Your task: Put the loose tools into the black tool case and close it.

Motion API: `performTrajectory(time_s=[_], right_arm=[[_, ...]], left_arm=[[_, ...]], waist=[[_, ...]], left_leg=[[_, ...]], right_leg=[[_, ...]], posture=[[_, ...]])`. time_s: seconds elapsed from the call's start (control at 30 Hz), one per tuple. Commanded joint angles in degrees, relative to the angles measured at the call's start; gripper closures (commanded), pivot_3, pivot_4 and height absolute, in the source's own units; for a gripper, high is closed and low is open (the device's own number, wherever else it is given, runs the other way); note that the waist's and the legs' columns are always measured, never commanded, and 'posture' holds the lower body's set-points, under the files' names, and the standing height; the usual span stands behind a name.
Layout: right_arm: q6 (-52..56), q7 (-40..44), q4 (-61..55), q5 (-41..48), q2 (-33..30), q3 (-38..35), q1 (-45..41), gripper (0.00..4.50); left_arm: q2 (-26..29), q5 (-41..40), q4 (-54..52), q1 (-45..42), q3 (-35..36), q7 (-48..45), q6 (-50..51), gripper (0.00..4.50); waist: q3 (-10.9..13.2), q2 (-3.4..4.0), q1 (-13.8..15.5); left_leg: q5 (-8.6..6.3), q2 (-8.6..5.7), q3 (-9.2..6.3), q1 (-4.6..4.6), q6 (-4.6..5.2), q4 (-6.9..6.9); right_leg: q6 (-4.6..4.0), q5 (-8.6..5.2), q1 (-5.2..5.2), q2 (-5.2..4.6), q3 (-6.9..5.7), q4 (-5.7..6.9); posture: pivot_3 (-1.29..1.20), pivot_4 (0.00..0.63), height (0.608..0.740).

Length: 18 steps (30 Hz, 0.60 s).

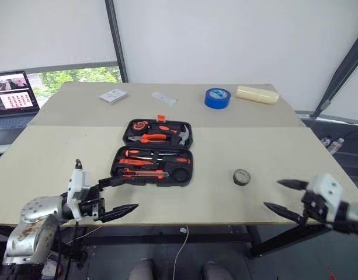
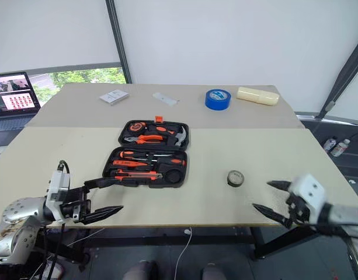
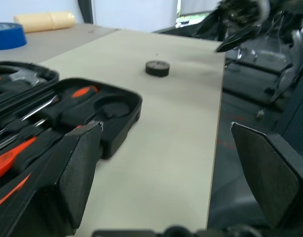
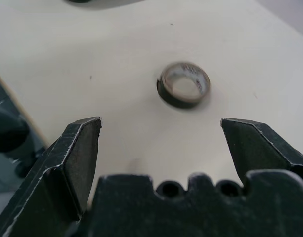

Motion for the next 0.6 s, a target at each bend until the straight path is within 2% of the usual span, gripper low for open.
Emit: performTrajectory(time_s=[0.03, 0.1, 0.2, 0.4, 0.5, 0.6], right_arm=[[6.22, 1.50, 1.88, -3.64, -1.41, 7.82, -7.77, 0.00], [7.82, 1.62, 4.89, -6.45, -0.63, 12.30, -13.88, 0.00], [8.28, 3.59, 9.21, -9.83, -0.01, 17.66, -20.72, 0.00], [8.51, 6.02, 13.41, -13.58, 1.65, 23.12, -26.89, 0.00], [8.47, 6.15, 15.23, -15.19, 3.40, 24.96, -29.39, 0.72], [8.45, 6.67, 16.54, -16.19, 4.19, 25.66, -30.36, 1.84]], left_arm=[[-0.80, -0.21, -3.10, -0.06, -1.24, 1.87, 0.53, 0.05], [-1.11, 0.27, -3.80, 0.45, -2.09, 2.29, 0.25, 0.05], [-1.42, 0.41, -4.67, 1.03, -2.21, 3.21, 0.00, 0.05], [-1.27, 0.66, -5.05, 1.67, -1.74, 4.29, -0.54, 0.05], [-1.10, 0.72, -5.10, 1.93, -1.35, 4.69, -0.70, 0.00], [-1.03, 0.76, -5.15, 2.16, -1.09, 4.85, -0.86, 0.00]], waist=[[0.05, -0.10, 0.23], [0.05, -0.11, 0.47], [0.07, -0.12, 0.53], [0.10, -0.14, 0.96], [0.12, -0.14, 1.07], [0.14, -0.14, 1.05]], left_leg=[[0.01, -0.01, -0.02, -0.03, 0.03, -0.01], [0.15, 0.01, -0.05, -0.20, 0.44, -0.03], [0.05, -0.01, -0.05, -0.50, 0.53, -0.04], [-0.09, 0.01, -0.06, -0.54, 0.59, -0.05], [-0.09, 0.01, -0.05, -0.52, 0.58, 0.01], [-0.09, 0.02, -0.03, -0.50, 0.57, 0.06]], right_leg=[[0.01, -0.01, 0.01, 0.04, 0.00, 0.01], [-0.02, -0.08, 0.02, 0.16, 0.07, 0.00], [-0.07, 0.04, -0.11, 0.23, 0.17, 0.03], [0.11, -0.01, -0.13, 0.26, 0.11, 0.03], [-0.01, -0.07, -0.11, 0.25, 0.11, 0.02], [-0.16, -0.15, -0.11, 0.25, 0.12, 0.04]], posture=[[0.00, 0.150, 0.740], [0.00, 0.150, 0.740], [0.00, 0.150, 0.740], [0.00, 0.150, 0.740], [0.00, 0.150, 0.740], [0.00, 0.150, 0.740]])
